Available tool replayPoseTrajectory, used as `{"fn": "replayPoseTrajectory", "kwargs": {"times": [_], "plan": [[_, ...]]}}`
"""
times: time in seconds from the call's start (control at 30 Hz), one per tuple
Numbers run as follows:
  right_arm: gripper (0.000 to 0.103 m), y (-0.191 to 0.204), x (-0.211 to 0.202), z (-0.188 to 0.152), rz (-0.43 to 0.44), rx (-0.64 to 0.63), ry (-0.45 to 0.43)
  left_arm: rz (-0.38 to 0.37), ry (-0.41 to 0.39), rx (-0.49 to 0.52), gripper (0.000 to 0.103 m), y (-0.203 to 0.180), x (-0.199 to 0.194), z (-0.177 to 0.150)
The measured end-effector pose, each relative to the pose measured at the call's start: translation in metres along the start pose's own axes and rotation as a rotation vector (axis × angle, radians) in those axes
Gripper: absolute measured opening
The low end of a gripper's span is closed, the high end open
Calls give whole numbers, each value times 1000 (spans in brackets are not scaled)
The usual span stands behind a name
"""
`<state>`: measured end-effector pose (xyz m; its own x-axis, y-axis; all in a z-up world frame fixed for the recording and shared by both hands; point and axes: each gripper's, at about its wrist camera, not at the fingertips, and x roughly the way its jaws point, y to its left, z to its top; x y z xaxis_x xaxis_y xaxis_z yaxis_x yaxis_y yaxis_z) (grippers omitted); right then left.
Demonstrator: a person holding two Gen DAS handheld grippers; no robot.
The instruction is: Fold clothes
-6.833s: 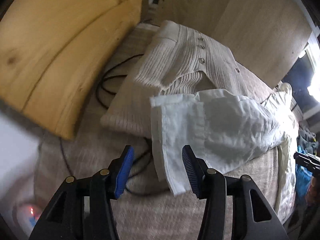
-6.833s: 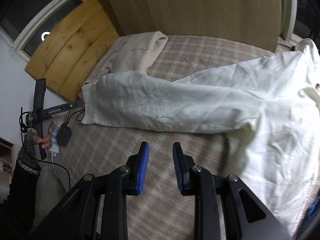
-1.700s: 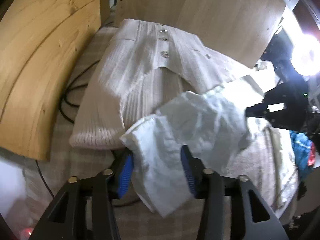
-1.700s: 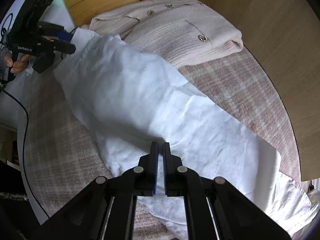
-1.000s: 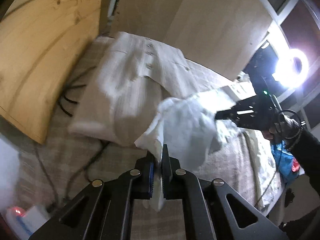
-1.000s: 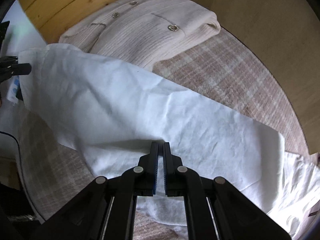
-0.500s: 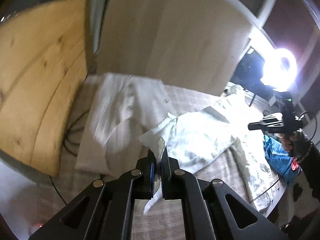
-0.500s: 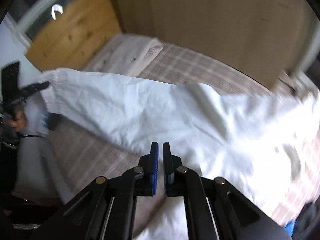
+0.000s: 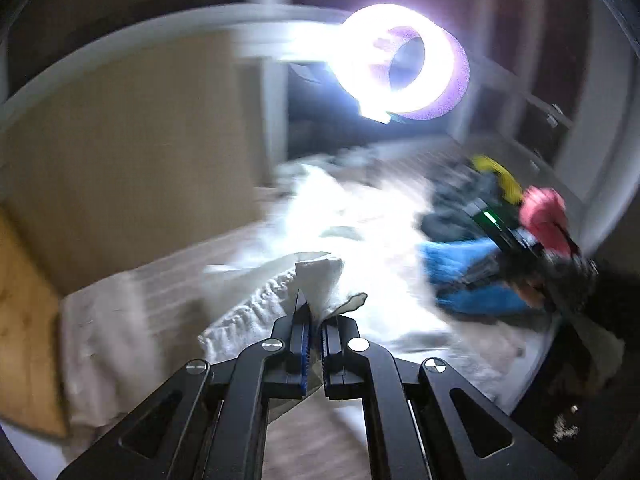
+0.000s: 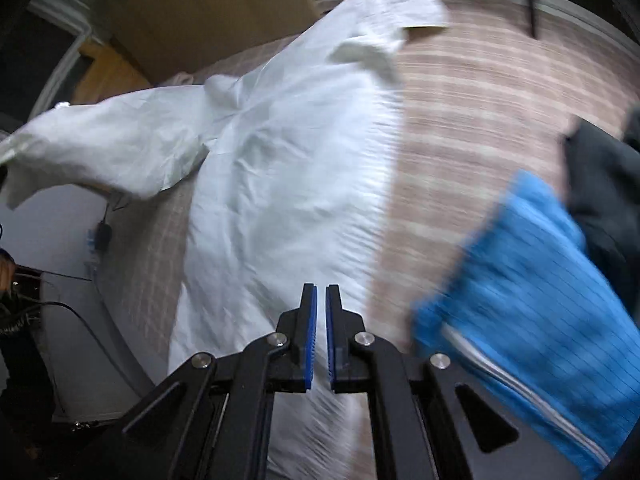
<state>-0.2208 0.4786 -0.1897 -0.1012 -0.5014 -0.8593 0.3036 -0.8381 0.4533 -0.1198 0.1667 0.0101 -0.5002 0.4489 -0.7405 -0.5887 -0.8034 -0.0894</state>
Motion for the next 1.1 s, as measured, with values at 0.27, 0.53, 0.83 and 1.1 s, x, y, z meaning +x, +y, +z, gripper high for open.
{"fn": "replayPoseTrajectory", "kwargs": {"times": [0.27,0.53,0.83,1.1], "plan": [[5,-22,-32,10,52,-115,-37,-215,319,81,3,-142,129,-74],[5,39,32,73,109,-338,47,-190,396,-39,12,-150,134,-119],[5,54,68,44,106,-455,127,-33,366,-248,26,-107,68,-153],[5,98,118,-30,222,-568,207,57,321,-427,26,-36,103,-157]]}}
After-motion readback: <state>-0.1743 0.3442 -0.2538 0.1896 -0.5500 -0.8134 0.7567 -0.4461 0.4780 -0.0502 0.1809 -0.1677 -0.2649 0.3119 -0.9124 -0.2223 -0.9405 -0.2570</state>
